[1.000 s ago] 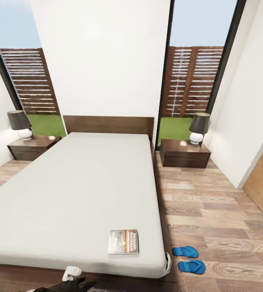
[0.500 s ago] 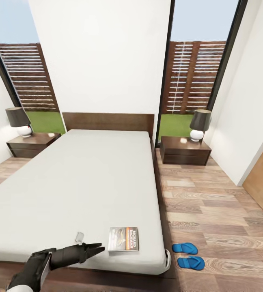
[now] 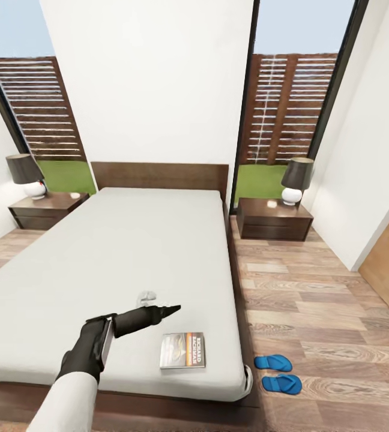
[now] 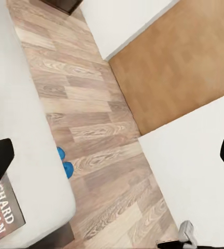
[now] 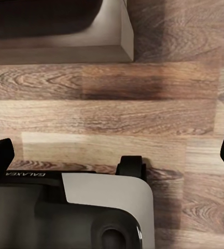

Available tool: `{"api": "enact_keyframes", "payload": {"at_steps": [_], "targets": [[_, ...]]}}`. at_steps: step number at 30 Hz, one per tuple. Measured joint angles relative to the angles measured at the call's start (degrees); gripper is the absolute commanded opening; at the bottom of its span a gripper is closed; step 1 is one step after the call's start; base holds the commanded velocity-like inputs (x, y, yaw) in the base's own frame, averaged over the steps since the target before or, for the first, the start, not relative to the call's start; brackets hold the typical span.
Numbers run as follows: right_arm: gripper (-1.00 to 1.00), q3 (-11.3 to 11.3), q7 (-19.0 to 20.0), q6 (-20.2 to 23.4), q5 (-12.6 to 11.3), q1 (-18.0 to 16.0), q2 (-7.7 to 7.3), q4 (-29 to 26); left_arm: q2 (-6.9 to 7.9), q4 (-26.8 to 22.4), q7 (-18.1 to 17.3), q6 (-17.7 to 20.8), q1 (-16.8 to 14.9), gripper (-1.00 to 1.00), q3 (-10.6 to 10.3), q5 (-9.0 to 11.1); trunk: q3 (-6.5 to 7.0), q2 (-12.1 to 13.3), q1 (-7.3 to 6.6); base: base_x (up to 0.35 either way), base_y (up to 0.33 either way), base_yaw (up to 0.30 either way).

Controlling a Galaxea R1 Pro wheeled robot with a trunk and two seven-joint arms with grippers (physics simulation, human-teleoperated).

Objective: In the bedroom, move the book from the bed onto either nightstand, and place the two sandals side by side next to the bed.

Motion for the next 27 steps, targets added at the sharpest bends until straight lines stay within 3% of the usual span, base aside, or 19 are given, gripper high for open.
{"api": "enact_keyframes", "payload": {"at_steps": [1, 3, 4, 6, 7, 9, 17, 20, 27], "targets": [[1.00, 0.0, 0.0, 0.0, 0.0, 0.0, 0.00, 0.0, -0.26, 0.1, 2.8, 0.1, -0.2, 1.00, -0.1, 0.0, -0.02, 0.0, 0.00, 0.000, 0.000, 0.000], [1.00, 0.0, 0.0, 0.0, 0.0, 0.0, 0.00, 0.0, -0.43, 0.3, 5.2, 0.1, -0.4, 1.00, -0.1, 0.1, -0.06, 0.0, 0.00, 0.000, 0.000, 0.000], [1.00, 0.0, 0.0, 0.0, -0.1, 0.0, 0.00, 0.0, -0.63, 2.5, 9.4, 0.0, -0.5, 1.00, -0.5, -0.1, -0.07, 0.0, 0.00, 0.000, 0.000, 0.000], [1.00, 0.0, 0.0, 0.1, -0.1, 0.0, 0.00, 0.0, -0.60, 3.1, 10.4, 0.1, -0.6, 1.00, -0.8, -0.2, -0.07, 0.0, 0.00, 0.000, 0.000, 0.000], [1.00, 0.0, 0.0, 0.1, -0.2, 0.0, 0.00, 0.0, -0.49, 3.5, 16.3, 0.1, -0.6, 1.00, -1.1, -0.3, -0.07, 0.0, 0.00, 0.000, 0.000, 0.000], [1.00, 0.0, 0.0, 0.1, -0.2, 0.0, 0.00, 0.0, -0.45, 3.6, 18.9, 0.1, -0.6, 1.00, -1.1, -0.2, -0.07, 0.0, 0.00, 0.000, 0.000, 0.000], [1.00, 0.0, 0.1, 0.0, -0.3, 0.0, 0.00, 0.0, -0.60, 3.6, 39.1, 0.2, -0.6, 1.00, -1.2, 0.2, -0.36, 0.0, 0.00, 0.000, 0.000, 0.000], [1.00, 0.0, 0.1, 0.0, -0.1, 0.0, 0.00, 0.0, -0.63, 3.4, 42.6, 0.1, -0.6, 1.00, -1.2, 0.5, -0.61, 0.0, 0.00, 0.000, 0.000, 0.000], [1.00, 0.0, 0.1, 0.0, 0.2, 0.0, 0.00, 0.0, -0.72, 3.5, 43.6, 0.1, -0.6, 1.00, -1.5, 1.4, -1.22, 0.0, 0.00, 0.000, 0.000, 0.021]]}}
